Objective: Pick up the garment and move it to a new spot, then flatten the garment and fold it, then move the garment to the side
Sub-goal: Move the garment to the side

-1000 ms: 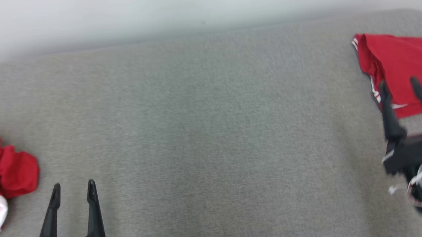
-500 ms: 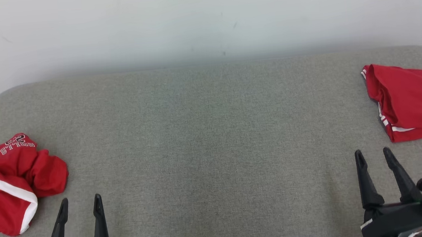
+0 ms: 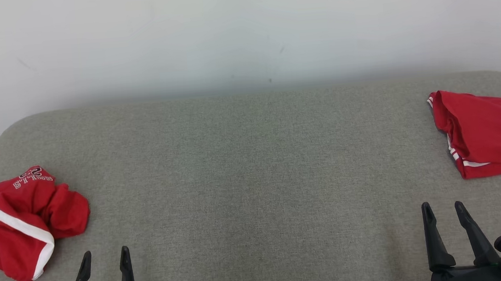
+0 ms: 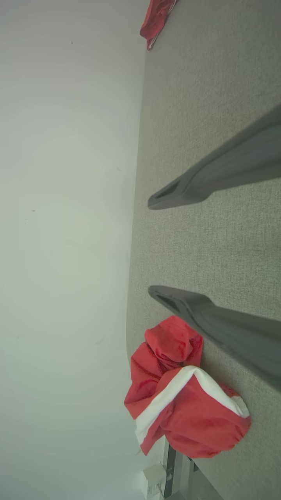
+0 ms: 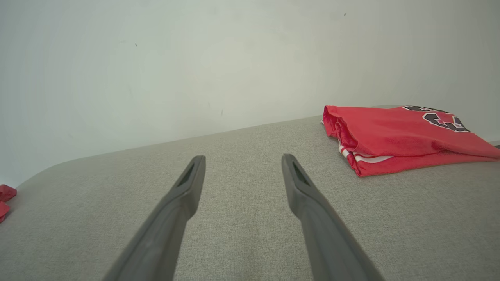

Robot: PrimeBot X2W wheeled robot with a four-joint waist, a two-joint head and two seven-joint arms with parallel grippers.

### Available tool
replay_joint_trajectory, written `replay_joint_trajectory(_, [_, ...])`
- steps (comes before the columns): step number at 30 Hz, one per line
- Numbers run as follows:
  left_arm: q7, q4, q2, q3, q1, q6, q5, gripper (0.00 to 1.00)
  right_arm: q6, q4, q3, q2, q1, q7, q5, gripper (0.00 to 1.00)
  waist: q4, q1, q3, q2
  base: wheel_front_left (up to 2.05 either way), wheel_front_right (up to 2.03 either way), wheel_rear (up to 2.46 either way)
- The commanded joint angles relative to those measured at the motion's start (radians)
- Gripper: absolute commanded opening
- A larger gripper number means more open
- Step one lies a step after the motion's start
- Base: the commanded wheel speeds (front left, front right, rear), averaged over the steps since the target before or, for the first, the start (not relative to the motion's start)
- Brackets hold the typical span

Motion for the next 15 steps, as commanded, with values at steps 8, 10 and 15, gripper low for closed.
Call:
replay_joint_trajectory(8, [-0.003, 0.015, 0.005, -0.003, 0.009, 0.002, -0.012, 1.0, -0.003, 0.003, 0.013, 0.013, 0.022, 0.001, -0.01, 1.0, 0.01, 0.0001, -0.011, 0.0001, 0.0, 0.0, 0.0])
replay_joint_trajectory(10, [-0.003, 0.017, 0.005, -0.001, 0.01, 0.002, -0.012, 1.0, -0.003, 0.005, 0.017, 0.014, 0.024, -0.001, -0.011, 1.0, 0.009, 0.0001, -0.013, 0.0001, 0.0, 0.0, 0.0])
replay_joint_trajectory(15, [-0.003, 0.019, 0.005, 0.002, 0.013, 0.002, -0.011, 1.0, -0.003, 0.009, 0.026, 0.017, 0.03, -0.004, -0.01, 1.0, 0.007, 0.0001, -0.015, 0.0001, 0.0, 0.0, 0.0])
